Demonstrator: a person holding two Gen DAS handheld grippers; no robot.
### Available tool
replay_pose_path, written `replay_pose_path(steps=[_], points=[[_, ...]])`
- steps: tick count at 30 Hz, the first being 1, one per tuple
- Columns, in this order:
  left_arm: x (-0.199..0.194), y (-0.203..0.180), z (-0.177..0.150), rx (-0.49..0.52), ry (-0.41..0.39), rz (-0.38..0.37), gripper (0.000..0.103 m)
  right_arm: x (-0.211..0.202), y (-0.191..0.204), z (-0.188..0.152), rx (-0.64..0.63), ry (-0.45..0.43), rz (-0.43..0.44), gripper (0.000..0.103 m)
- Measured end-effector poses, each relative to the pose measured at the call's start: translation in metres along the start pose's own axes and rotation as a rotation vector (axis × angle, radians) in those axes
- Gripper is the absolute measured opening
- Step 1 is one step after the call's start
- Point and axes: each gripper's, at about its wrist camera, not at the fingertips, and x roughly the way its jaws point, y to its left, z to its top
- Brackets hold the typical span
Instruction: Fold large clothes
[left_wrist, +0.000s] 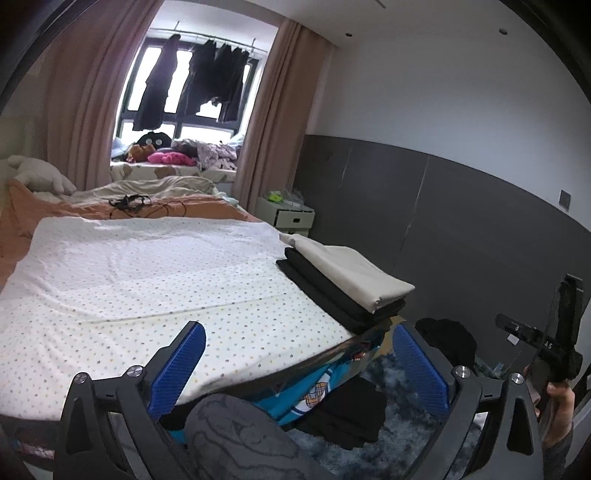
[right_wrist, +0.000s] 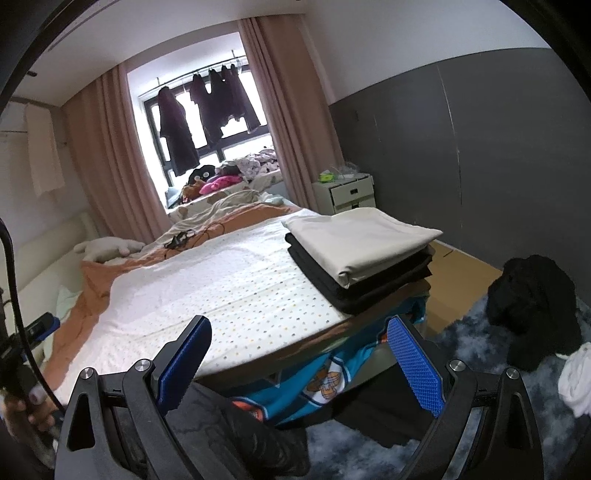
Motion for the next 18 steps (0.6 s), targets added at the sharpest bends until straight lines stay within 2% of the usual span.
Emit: replay_pose_path(steps=[7,18], points=[[-0.036,-0.002,-0.020,0.023,-0.039,0.086,0.103,-0.011,0.010,-0.021,-0.025,0.001,0.014,0.096],[-0.067,-0.002,-0.044,0.058,-0.097,0.132,0.103,-0.025,0.030,-0.053,-0.072,-0.037,0.023,0.096]])
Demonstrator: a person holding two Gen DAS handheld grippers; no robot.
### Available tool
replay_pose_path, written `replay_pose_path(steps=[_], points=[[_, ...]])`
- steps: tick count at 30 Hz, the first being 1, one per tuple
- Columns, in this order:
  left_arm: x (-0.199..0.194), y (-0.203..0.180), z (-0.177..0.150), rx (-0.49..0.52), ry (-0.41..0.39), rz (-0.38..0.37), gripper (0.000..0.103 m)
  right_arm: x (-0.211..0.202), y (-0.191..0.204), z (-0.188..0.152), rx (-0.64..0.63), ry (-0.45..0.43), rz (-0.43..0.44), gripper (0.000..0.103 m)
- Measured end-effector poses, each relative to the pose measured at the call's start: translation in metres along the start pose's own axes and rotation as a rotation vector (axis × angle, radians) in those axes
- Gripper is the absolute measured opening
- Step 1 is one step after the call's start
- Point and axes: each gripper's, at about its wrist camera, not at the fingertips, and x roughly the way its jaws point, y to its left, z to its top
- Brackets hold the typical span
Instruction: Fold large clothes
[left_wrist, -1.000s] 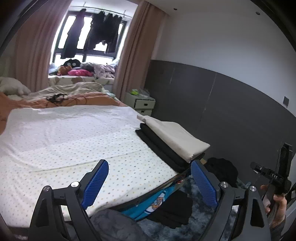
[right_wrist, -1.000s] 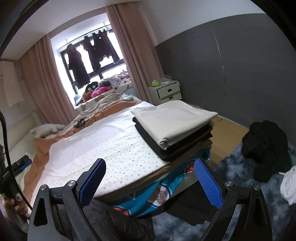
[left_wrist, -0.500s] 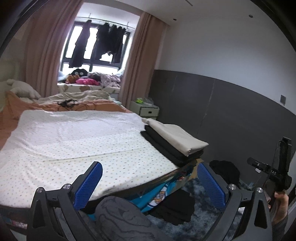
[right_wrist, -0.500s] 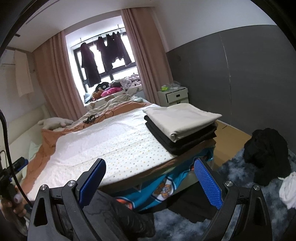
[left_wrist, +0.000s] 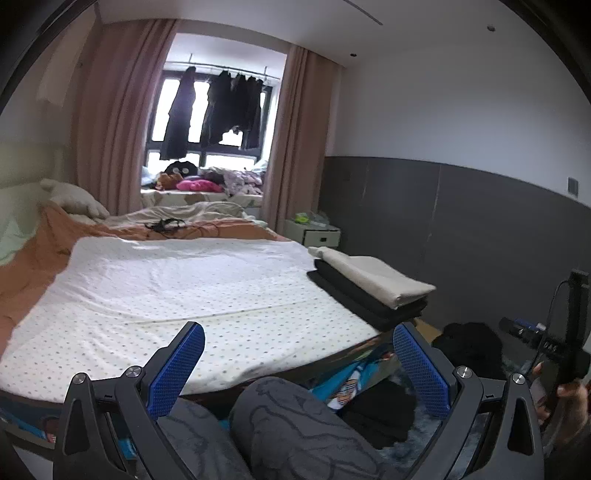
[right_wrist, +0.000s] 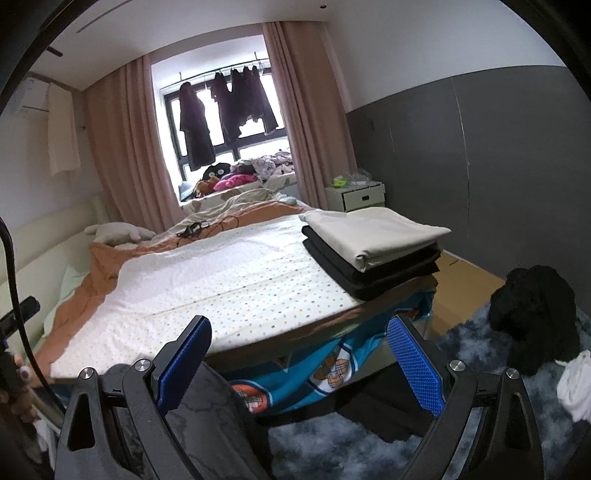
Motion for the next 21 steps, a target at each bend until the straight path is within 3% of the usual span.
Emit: replay_pose_path(steps=[5,13,21], points=[[0.000,-0.003,-0.014,0.021,0.009,0.015,0.103,0.001,0.009,-0.008,-0.013,-0.024,0.029,0.096],[0.002,-0.001,-0.031,0.015,0.042,0.033,0.103,0.008,0.027,-0.021,-0.062,0.006,0.029,0.096],[-0.002,-0.005,-0.033,0.026,0.032,0.046,0.103,0.005,0.030,-0.026,-0.073,0.010,0.025,0.096]])
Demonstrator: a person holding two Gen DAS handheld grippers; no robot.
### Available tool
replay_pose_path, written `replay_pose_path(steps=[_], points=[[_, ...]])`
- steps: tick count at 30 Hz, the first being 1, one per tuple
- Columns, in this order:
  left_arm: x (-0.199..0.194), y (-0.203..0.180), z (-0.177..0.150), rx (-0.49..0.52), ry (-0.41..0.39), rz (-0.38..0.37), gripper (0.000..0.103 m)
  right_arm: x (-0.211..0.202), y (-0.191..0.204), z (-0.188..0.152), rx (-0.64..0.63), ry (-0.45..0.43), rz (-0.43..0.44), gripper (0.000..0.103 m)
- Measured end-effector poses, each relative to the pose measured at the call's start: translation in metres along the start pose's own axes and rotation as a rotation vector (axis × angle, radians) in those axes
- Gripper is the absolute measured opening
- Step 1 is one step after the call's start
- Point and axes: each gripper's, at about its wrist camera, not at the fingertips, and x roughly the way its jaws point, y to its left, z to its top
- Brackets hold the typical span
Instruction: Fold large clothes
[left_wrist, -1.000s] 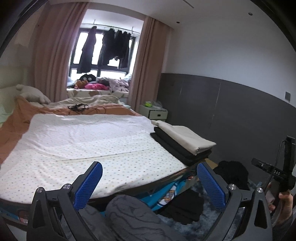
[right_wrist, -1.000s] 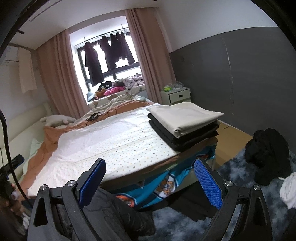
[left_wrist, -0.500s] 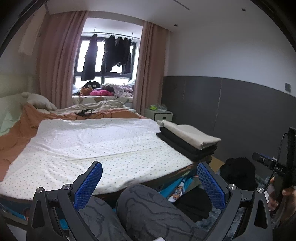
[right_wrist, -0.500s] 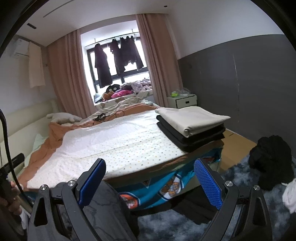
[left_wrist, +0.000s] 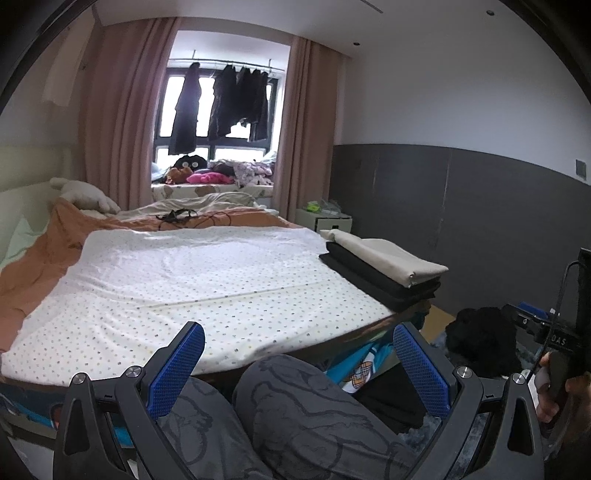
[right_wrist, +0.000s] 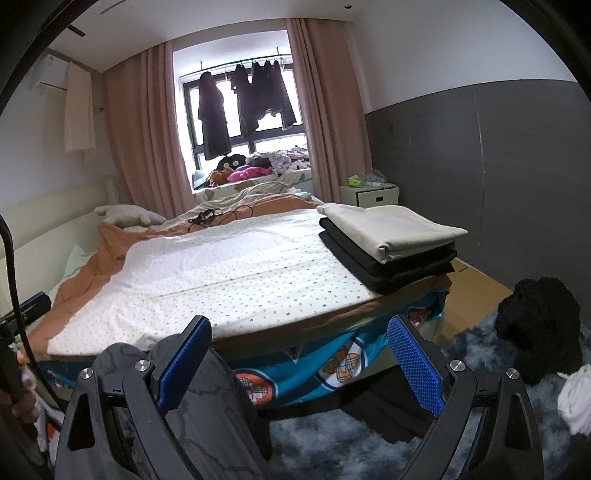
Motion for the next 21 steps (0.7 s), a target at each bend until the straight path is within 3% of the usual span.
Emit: replay_pose_path(steps=[21], points=[[0.0027,0.0011,0.0000,-0.020,0.035,-0.017,0.103,0.0024,0.0016,-0.0024,0.015,0.009,0.001,0.096]])
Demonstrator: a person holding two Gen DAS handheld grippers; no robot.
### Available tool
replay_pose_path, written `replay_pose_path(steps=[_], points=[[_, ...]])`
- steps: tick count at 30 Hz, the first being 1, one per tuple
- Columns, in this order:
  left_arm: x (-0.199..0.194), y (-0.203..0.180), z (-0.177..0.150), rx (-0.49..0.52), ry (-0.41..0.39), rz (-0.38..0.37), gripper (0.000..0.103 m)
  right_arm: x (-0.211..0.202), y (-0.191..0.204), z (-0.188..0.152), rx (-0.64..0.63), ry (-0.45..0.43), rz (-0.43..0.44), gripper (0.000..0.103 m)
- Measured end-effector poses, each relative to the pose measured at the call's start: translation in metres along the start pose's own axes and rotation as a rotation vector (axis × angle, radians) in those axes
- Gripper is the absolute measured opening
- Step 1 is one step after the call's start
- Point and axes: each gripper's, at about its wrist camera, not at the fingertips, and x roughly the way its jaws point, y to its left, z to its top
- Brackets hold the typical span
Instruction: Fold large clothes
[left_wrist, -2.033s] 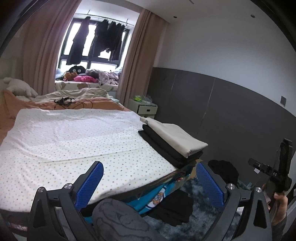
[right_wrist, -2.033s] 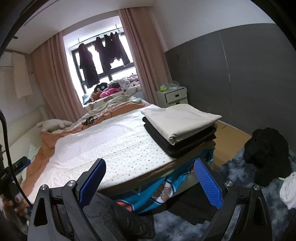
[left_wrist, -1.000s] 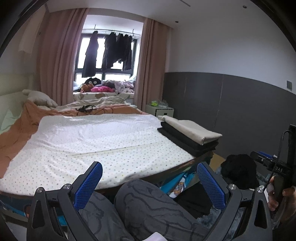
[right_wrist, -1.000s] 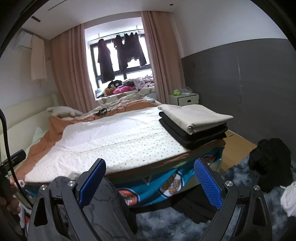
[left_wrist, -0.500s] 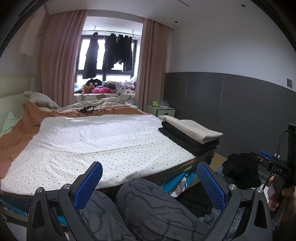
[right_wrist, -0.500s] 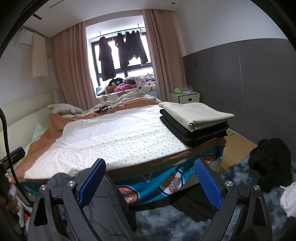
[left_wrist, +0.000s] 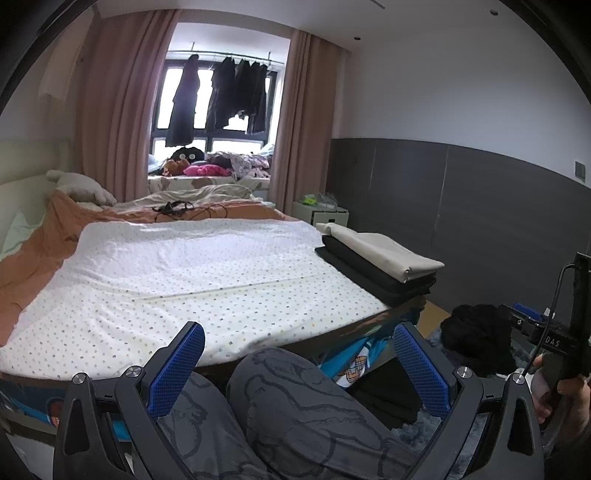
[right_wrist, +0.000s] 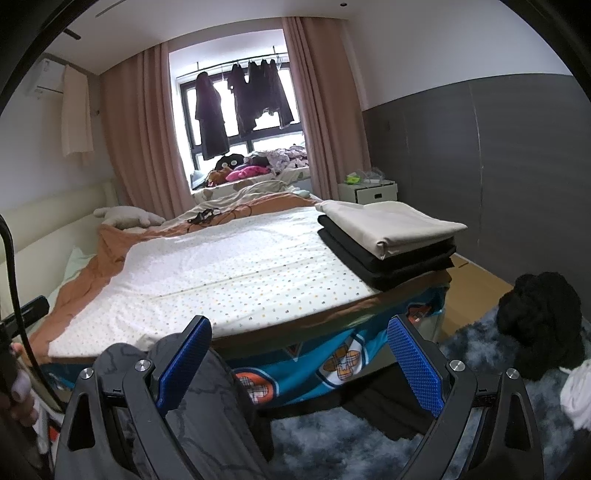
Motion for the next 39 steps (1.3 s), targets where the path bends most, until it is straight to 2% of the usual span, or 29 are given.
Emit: replay_pose_path(steps=[39], points=[[-0.011,-0.007,0.002,0.006,-0.017,-0.007,0.103,-0.005,0.004,-0.002,-0.001,0.000,-0.003,0.096]])
